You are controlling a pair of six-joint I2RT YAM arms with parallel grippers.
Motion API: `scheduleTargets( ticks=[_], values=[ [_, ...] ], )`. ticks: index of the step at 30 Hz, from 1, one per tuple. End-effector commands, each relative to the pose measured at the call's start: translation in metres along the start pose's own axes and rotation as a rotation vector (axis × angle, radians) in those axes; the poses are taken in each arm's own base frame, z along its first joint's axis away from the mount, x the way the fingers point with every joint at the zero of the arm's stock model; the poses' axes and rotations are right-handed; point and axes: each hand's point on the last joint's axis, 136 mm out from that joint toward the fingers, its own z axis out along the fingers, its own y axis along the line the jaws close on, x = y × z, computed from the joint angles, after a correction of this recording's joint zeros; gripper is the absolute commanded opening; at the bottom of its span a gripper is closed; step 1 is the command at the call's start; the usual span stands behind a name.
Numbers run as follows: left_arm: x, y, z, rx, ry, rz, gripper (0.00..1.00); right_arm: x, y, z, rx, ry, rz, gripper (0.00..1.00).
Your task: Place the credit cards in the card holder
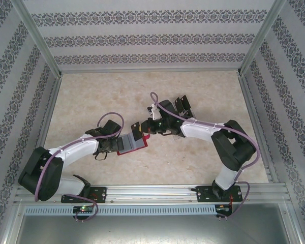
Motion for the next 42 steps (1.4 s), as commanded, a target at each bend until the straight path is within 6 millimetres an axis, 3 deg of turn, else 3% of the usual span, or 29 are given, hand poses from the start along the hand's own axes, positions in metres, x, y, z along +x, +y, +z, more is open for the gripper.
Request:
scheduleTargets(
  ticks=[1,12,19,29,42],
  values=[
    [0.014,0.017,0.002,-0.077,0.034,0.007,1.0,-0.003,0.012,0.007,-0.098,-0.024,-0.025,0.0],
    [0.014,0.018,0.0,-0.08,0.034,0.007,1.0,0.011,-0.014,0.029,-0.121,0.005,-0.01,0.0],
    [0.0,0.003,-0.019,0.006,-0.009,-0.014,1.0,0.015,-0.023,0.038,-0.129,0.02,0.015,0.0],
    [-0.002,-0.022,-0.012,0.066,-0.005,0.018,1.0,0.017,-0.026,0.044,-0.146,0.023,0.04,0.0],
    [0.023,0.008,0.004,-0.061,0.054,0.005,1.0,0.021,-0.027,0.048,-0.166,0.038,0.056,0.0]
  ],
)
